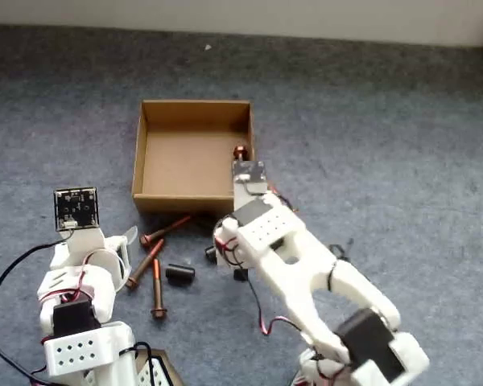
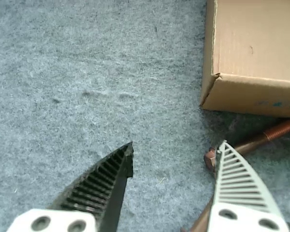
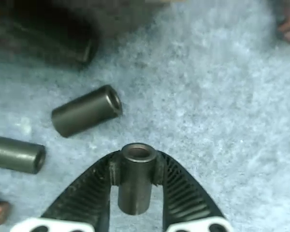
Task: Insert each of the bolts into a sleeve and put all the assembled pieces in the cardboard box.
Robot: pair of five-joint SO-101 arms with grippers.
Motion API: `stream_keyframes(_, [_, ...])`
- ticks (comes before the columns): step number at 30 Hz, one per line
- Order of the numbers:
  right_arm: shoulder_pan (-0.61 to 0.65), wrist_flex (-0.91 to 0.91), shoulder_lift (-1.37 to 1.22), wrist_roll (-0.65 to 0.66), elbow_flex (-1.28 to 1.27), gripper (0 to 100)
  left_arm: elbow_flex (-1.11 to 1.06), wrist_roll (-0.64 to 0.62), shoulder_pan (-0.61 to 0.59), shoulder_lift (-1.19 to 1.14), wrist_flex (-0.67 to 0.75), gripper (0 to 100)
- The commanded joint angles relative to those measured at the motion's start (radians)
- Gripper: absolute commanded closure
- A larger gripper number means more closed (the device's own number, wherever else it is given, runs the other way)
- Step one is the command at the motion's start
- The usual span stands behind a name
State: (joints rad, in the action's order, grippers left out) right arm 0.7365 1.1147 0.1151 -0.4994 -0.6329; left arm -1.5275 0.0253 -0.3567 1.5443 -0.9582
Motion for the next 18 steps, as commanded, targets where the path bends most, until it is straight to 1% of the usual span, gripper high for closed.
stream_keyframes(1, [-0.096, -0.008, 0.236, 0.012, -0.027, 99.5, 0.013, 0.008, -0.002, 0.007, 0.017, 72])
stream_keyframes(3, [-0.147, -0.074, 0.303, 0.012, -0.084, 99.5, 0.015, 0.008, -0.002, 0.007, 0.018, 72])
stream_keyframes(8, [-0.255, -0.323, 0.415, 0.009, -0.271, 99.5, 0.062, 0.009, -0.002, -0.001, 0.032, 72])
stream_keyframes(11, [-0.317, -0.432, 0.461, 0.006, -0.343, 99.5, 0.134, 0.069, 0.015, -0.005, 0.028, 72])
stream_keyframes(13, [-0.357, -0.469, 0.483, 0.006, -0.369, 99.5, 0.191, 0.103, 0.041, -0.005, -0.021, 72])
stream_keyframes(18, [-0.433, -0.495, 0.519, 0.003, -0.380, 99.5, 0.363, 0.155, 0.139, -0.019, -0.206, 71])
